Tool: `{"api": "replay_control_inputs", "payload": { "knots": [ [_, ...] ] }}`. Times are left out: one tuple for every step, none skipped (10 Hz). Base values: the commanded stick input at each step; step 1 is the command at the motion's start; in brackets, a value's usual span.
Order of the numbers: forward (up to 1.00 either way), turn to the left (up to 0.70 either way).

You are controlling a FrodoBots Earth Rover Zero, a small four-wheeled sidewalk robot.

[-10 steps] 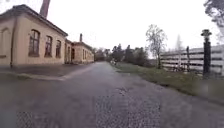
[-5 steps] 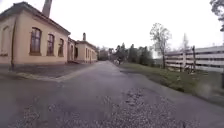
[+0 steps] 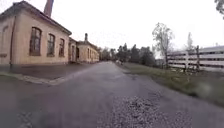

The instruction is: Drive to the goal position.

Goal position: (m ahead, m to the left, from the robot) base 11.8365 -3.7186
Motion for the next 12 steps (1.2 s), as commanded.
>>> {"api": "replay_control_inputs", "payload": {
  "knots": [
    [1.00, 0.00],
    [1.00, 0.00],
    [1.00, 0.00],
    [1.00, 0.00],
    [1.00, 0.00],
    [1.00, 0.00],
    [1.00, 0.00],
    [1.00, 0.00],
    [1.00, 0.00],
    [1.00, 0.00],
    [1.00, 0.00],
    [1.00, 0.00]
  ]
}}
